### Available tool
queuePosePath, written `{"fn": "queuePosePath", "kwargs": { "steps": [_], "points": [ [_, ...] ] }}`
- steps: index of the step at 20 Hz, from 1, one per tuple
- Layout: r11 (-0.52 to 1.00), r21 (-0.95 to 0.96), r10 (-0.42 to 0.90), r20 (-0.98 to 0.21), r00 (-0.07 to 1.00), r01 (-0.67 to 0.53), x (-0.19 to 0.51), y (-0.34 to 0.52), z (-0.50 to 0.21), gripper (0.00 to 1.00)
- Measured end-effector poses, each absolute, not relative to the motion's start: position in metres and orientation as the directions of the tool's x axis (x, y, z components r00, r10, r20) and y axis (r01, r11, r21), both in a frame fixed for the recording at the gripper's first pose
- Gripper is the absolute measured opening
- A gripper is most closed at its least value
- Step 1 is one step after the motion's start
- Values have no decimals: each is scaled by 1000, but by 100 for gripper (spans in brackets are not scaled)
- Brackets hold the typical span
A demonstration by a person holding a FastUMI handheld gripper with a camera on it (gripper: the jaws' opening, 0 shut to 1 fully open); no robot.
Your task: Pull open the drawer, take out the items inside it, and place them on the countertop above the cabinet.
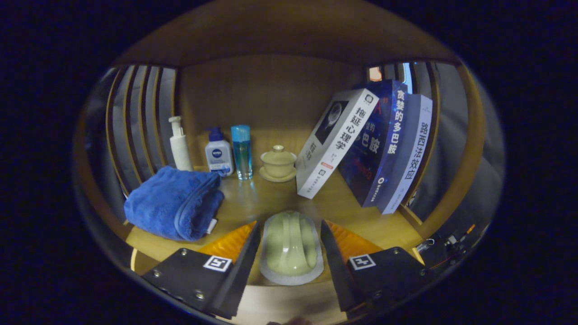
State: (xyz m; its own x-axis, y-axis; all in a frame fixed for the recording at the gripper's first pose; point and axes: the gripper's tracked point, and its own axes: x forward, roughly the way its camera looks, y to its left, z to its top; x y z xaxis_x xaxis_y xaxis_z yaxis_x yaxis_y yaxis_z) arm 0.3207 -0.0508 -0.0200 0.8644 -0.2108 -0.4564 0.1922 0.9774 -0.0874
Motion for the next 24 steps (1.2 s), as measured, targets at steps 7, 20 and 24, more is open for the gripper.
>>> {"fn": "queuePosePath", "kwargs": {
  "steps": [7, 20, 24],
  "points": [
    [977, -32, -211, -292, 933, 211, 286, -51, 32, 88],
    [955, -32, -295, -76, 952, 294, 162, -46, 75, 88],
    [960, -21, -280, -58, 958, 279, 126, -37, 60, 88]
  ]
}}
